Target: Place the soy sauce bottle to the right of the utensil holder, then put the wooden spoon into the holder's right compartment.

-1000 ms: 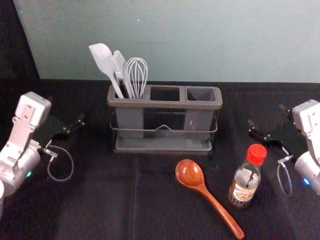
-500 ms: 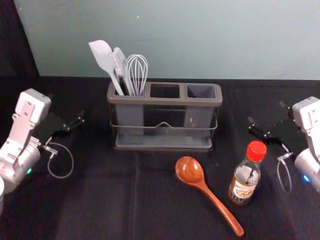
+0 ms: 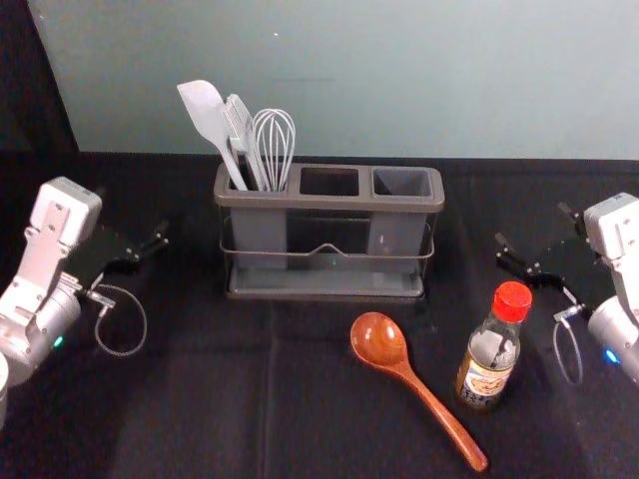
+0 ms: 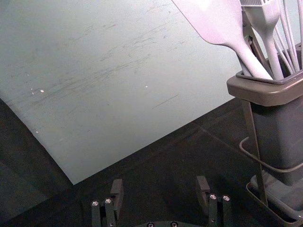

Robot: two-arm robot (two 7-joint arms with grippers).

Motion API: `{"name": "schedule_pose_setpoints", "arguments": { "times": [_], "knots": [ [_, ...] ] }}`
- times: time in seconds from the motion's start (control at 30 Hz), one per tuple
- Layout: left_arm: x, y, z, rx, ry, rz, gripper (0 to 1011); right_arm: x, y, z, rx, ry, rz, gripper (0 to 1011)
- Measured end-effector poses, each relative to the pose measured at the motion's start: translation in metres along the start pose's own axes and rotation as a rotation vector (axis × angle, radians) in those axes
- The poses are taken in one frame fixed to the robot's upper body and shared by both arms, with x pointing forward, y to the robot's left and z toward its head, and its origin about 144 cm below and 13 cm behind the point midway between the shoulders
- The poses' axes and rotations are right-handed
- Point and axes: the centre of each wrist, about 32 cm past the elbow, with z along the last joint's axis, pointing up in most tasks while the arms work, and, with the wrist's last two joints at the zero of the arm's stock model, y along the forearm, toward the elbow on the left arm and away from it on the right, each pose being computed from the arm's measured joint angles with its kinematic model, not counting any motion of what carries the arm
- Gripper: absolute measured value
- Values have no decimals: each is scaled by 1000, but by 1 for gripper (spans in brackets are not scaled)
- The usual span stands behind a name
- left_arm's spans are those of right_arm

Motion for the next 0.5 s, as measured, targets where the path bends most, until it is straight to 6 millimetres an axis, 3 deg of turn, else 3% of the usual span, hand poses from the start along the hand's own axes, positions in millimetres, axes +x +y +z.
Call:
{"name": "schedule_pose_setpoints", "arguments": {
  "times": [0.17,0.5],
  "knots": [
    [0,0,0,0,0,0,1005,2,-5,1,4,-2,-14,1004],
    [0,0,0,0,0,0,1005,7,-42,3,31,0,-57,1004]
  ]
}}
